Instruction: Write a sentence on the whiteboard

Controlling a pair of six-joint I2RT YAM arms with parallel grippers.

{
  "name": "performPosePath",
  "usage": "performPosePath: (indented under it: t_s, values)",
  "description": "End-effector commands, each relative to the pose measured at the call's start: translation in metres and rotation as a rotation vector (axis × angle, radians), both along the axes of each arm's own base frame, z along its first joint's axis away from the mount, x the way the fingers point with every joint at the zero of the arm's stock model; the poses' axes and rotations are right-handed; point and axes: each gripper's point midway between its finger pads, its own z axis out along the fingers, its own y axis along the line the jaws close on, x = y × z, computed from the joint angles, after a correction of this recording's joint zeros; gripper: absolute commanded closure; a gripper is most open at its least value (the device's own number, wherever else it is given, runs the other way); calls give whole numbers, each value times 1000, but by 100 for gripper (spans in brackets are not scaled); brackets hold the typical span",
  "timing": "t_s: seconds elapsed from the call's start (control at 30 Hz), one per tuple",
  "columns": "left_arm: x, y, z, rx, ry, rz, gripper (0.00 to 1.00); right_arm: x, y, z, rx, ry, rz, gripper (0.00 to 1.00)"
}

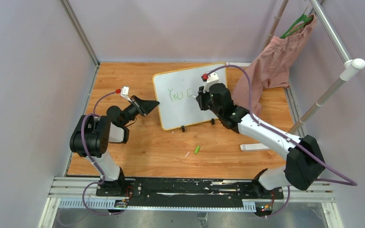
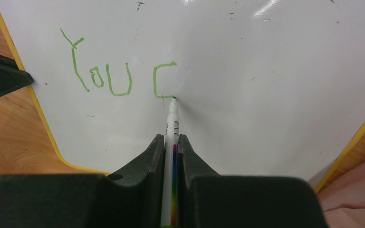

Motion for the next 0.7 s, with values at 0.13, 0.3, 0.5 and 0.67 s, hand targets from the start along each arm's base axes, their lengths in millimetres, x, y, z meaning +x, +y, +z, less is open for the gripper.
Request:
performPosePath:
  t_s: [0.13,0.3,0.5,0.67]
  values:
    - [-7,-4,13,61,-141,-14,100,-17,-9,22,73,-44,33,100]
    - [-9,-4,4,102,-162,-2,100,-26,-11,34,106,-70,53,100]
    - [-11,-4,-9,169,-198,31,100,-28,-17,41,116,-120,47,100]
    - [-16,-1,-5,226,-271,68,100,-29,-20,42,123,-142,40,100]
